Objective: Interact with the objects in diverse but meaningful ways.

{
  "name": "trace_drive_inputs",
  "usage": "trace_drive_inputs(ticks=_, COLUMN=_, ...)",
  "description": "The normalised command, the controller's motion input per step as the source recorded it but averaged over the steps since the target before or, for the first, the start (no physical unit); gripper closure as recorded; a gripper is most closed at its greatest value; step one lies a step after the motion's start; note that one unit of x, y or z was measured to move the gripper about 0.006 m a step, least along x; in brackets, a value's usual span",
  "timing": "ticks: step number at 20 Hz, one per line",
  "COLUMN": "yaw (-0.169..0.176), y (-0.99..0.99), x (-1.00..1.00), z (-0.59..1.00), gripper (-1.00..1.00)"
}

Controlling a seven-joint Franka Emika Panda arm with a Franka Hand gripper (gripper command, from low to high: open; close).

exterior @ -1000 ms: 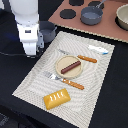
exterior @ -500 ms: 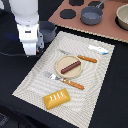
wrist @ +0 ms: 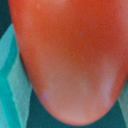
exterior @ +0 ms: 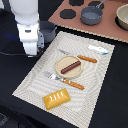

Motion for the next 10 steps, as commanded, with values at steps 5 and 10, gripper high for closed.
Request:
trace_drive_inputs(ticks=5, yaw=0.002, y=0.01, x=0.8, z=0.91, gripper=1.0)
trace_drive_inputs(ticks=10, yaw=0.0, y=0.25, x=1.0, z=0.51, gripper=1.0)
